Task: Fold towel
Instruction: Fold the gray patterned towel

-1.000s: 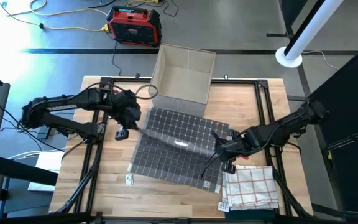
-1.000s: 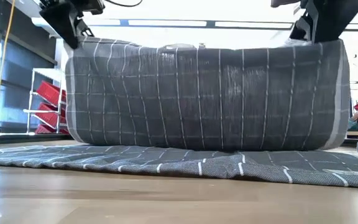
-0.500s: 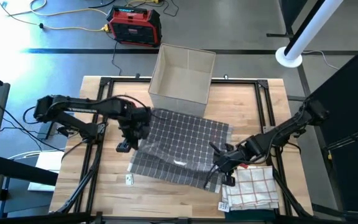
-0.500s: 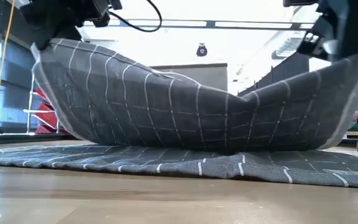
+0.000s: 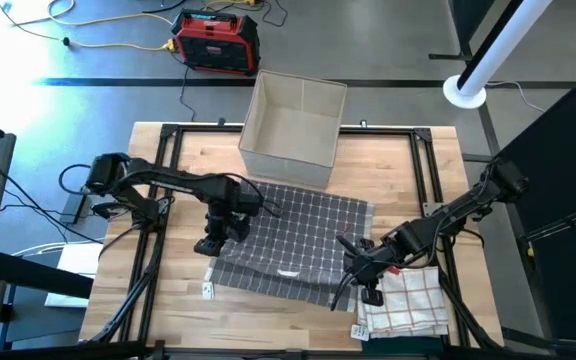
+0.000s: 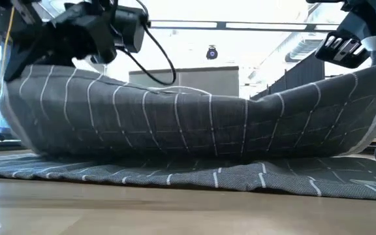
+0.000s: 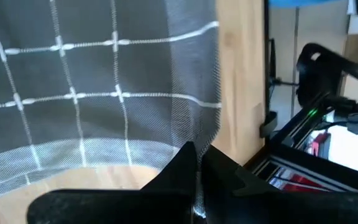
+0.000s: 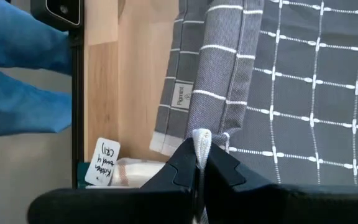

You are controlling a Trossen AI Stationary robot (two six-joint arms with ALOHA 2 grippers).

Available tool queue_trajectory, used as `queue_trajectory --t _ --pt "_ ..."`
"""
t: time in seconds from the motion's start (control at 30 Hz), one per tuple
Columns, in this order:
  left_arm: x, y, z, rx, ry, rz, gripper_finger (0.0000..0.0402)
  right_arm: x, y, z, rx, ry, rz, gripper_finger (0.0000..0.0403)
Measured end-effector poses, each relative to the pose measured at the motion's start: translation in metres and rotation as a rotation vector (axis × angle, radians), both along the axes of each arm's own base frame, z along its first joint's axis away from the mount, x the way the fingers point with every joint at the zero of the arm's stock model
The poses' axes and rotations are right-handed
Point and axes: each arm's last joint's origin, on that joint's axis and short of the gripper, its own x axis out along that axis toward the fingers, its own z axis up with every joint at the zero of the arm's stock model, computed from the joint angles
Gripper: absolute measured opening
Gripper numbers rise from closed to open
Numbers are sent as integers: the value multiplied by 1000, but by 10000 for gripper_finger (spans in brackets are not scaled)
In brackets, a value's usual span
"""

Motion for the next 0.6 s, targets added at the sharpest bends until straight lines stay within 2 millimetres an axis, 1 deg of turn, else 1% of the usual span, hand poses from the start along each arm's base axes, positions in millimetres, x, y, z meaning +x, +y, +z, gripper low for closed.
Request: queue_trajectory --t 0.13,0.2,0.27,0.37,0.47,0.53,0.6 --pt "1 1 -4 20 10 -24 0 1 1 1 11 -10 -6 2" --pt "0 0 -4 22 17 -19 3 3 2 2 33 -27 -11 10" --pt "0 0 -4 29 30 -10 10 3 3 3 49 -30 -2 30" --pt "-3 -3 -3 32 62 -17 27 4 4 1 64 -13 21 72" --pt "-6 -6 -3 45 129 22 49 6 5 -2 133 30 59 114" --pt "-8 -6 -2 57 192 75 60 8 7 -4 185 52 70 133" --pt "-10 -6 -2 70 250 124 68 11 10 -6 224 53 85 143"
